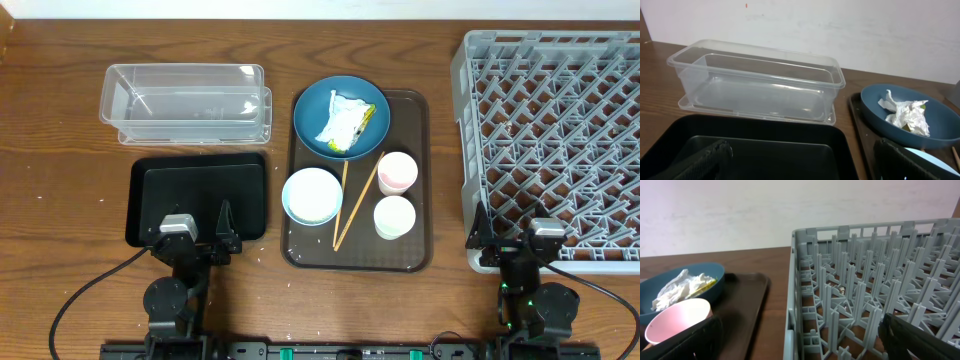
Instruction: Sort waste into correct bins and load items into the dishwasher rack
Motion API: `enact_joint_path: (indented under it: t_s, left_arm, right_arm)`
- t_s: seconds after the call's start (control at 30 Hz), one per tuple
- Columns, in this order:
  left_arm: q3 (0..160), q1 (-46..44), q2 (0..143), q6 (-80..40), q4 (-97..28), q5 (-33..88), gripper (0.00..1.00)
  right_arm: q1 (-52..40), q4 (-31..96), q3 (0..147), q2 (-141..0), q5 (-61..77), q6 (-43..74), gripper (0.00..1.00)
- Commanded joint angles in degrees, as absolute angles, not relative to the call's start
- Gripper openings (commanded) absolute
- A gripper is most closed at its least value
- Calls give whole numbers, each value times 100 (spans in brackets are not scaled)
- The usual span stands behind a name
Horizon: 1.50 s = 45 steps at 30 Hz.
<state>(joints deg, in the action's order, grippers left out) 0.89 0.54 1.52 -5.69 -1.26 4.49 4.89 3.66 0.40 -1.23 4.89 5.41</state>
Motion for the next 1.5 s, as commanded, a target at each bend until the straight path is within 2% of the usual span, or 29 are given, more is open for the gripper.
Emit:
enact_joint_path:
  t_s: [0.0,0.63,0.83,0.93,1.2,1.47]
  left_arm:
    - [25,56,174,-495,-360,530,94]
    - [25,56,174,-548,-355,554,94]
    - [108,58,259,-1693,-296,556,94]
    - [318,58,528,-1811,-294,731,94]
    - [1822,56,2488,-1433,-541,1109,94]
    - [4261,56,5074,-1227,-3070,1153,94]
  right_arm:
    - [368,388,32,-113,451,506,99]
    - [368,349,32,-113,456,681,99]
    - [368,128,174,-115,414,676,99]
    - [370,-30,327,-202,248,670,99]
    - [373,-23,1500,-1573,30,657,99]
    - [370,913,3236,-3922,115,655,99]
